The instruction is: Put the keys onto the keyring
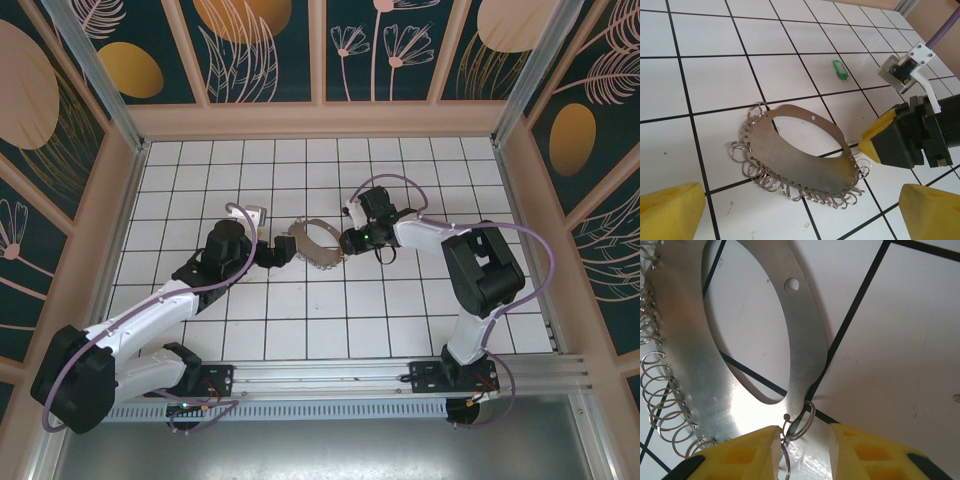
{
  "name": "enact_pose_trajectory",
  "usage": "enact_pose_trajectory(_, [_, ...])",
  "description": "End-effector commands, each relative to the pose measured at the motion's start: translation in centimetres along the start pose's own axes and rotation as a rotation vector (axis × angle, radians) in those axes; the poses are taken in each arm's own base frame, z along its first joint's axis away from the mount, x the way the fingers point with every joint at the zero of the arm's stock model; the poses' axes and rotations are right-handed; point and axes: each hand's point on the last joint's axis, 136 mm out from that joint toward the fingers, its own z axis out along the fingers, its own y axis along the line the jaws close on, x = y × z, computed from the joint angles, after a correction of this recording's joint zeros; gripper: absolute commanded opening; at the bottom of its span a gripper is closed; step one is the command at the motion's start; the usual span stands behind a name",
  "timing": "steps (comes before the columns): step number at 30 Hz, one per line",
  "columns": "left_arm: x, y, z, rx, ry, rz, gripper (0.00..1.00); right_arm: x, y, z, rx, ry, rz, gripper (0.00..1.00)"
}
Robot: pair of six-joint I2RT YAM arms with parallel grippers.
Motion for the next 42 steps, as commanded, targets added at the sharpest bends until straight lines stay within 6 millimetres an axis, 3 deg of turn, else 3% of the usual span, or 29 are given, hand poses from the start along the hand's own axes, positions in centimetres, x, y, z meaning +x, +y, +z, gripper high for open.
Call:
enact_pose_trajectory(1, [0.0,0.1,-0.2,-0.011,-0.005,0.025,0.99,-1.2,0.2,0.1,-0.018,-0.027,0.008,0.31])
enact_pose_trajectory(12, [0.0,0.2,-0.3,-0.013,-0.007,0.022,0.99,-1.3,-0.3,1.1,-0.011,-0.009,0.012,0.29])
enact_pose_trajectory(22, [0.2,0.4,-0.2,-0.021,-0.005,0.023,0.99,-0.9,0.2,0.9,-0.023,-0.005,0.008,0.23])
enact_pose_trajectory(42, [0.1,0.5,-0.4,-0.029,-0.009,0.021,0.99,-0.3,0.8,1.1,-0.032,0.015,0.003,0.28])
